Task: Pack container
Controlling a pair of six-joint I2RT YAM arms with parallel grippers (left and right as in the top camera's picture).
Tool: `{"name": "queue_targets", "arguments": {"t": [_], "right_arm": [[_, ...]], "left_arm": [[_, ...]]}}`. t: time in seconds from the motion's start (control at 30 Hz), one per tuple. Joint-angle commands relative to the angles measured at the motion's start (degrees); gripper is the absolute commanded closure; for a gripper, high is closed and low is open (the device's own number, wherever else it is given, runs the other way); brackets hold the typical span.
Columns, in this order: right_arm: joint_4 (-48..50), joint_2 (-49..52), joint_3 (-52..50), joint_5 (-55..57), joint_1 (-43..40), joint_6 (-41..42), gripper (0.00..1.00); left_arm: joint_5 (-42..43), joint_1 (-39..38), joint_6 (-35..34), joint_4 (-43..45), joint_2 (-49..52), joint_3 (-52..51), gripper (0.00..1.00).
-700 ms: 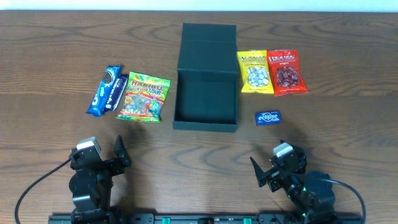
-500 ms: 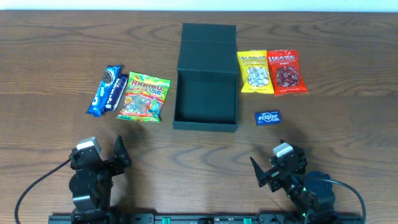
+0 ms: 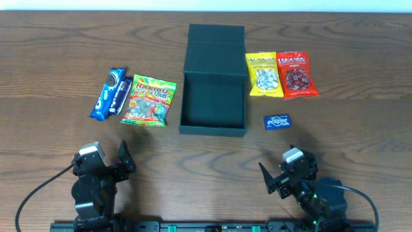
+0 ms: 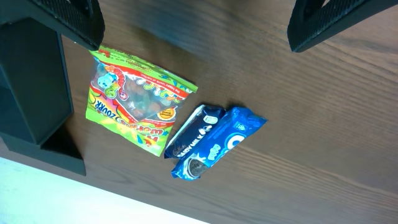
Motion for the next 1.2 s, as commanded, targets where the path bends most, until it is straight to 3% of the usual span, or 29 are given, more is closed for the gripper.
{"name": "queue_targets", "arguments": {"t": [0.0,0.77,0.83,0.93,1.17], "right_arm": [[-0.04,-0.55,-0.22,0.55,-0.52,0.2,0.01],[2.14,-0.55,-0.22,-0.81,-0.52,1.22,0.01],[6.43,-0.55,-0.2,-7.17,-0.52,8.04,0.01],[11.85,-0.55,-0.2,-24.33,-0.52,26.51,0.01],[12.7,-0.55,-0.2,-30.75,-0.52,44.35,0.01]], "left_arm": [[0.17,0.2,-0.2,-0.63,-0.24,-0.94,0.05],[0.17,0.2,-0.2,-0.66,-0.24,-0.94,0.05],[0.17,0.2,-0.2,-0.66,-0.24,-0.94,0.05],[0.17,0.2,-0.2,-0.66,-0.24,-0.94,0.05],[0.17,0.2,-0.2,-0.66,-0.24,-0.94,0.05]]}}
